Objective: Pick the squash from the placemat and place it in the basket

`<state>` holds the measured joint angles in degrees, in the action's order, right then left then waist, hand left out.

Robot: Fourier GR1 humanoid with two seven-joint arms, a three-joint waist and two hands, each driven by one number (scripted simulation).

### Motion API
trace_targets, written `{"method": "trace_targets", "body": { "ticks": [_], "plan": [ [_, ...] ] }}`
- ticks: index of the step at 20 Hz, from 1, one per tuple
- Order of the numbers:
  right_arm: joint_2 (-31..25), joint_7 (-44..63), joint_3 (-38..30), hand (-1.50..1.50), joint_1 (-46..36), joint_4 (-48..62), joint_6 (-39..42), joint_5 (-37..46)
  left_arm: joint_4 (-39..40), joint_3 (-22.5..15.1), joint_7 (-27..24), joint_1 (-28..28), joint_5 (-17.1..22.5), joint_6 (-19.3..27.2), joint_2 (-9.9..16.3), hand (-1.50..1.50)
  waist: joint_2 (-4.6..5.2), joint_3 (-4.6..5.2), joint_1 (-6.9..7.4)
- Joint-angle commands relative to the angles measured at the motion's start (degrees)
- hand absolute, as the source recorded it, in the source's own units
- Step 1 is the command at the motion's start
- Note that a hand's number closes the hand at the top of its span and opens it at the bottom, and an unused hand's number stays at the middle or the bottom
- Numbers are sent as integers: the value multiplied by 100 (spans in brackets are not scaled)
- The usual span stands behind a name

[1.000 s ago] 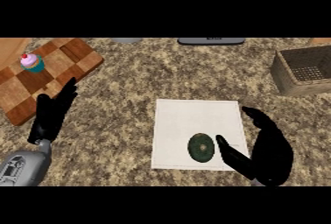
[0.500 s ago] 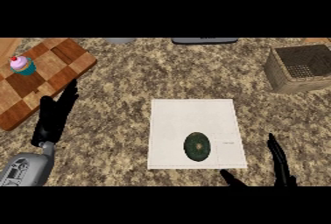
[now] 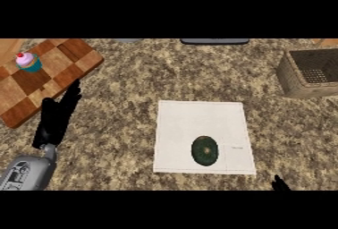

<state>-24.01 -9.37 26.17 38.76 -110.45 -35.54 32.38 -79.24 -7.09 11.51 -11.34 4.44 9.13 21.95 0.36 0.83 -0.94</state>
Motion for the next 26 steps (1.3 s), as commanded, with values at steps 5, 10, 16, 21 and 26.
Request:
{"method": "trace_targets", "body": {
  "ticks": [5,10,16,21,26],
  "plan": [
    [-434,2682,598,-150,834,-2759,1338,1641,77,150,-123,-36,107,-241,98,0,-6,-43,84],
    [382,3829,1432,-150,470,-3099,1684,2902,-35,131,-23,40,12,-177,-25,0,-38,-65,87],
    [943,4473,1522,-150,-430,-2546,1862,3492,-106,127,227,-89,-59,-239,-126,0,-46,-75,86],
    [1392,5021,1520,-150,-1325,-2354,2519,3578,419,318,-273,-132,-204,-399,-228,0,-31,-78,84],
    [1546,4799,1168,-150,-1802,-1440,2281,3029,483,439,-333,-131,-368,-420,-410,0,-32,-82,79]
  ]
}}
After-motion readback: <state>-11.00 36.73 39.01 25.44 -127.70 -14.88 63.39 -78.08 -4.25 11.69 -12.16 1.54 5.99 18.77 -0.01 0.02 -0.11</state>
